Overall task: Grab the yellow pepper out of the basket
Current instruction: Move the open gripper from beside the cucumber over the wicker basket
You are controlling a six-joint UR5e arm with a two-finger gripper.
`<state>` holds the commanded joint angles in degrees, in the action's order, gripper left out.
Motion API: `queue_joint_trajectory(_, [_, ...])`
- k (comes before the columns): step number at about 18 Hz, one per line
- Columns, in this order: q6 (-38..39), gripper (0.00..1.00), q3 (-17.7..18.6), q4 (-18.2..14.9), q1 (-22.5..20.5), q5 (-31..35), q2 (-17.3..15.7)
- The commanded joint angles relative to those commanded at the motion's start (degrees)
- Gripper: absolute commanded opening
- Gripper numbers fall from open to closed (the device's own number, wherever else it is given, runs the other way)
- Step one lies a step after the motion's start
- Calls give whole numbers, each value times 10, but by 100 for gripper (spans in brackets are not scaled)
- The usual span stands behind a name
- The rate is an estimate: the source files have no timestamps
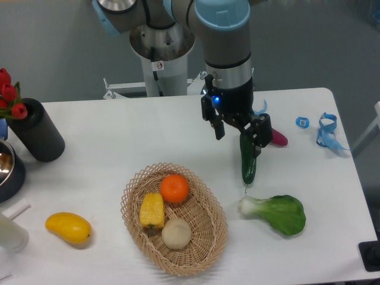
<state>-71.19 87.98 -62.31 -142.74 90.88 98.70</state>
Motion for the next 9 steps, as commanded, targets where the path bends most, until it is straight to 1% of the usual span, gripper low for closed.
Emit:
queue_joint_trajectory(3, [0, 100, 3, 0, 1, -1, 0])
queue_joint_trajectory(5, [1, 100, 18, 8, 2, -1, -2])
queue_joint_trajectory(7, [4, 100, 39, 34, 3, -2, -4])
queue_joint_trajectory(9, [40, 100, 66, 64, 4, -2, -9])
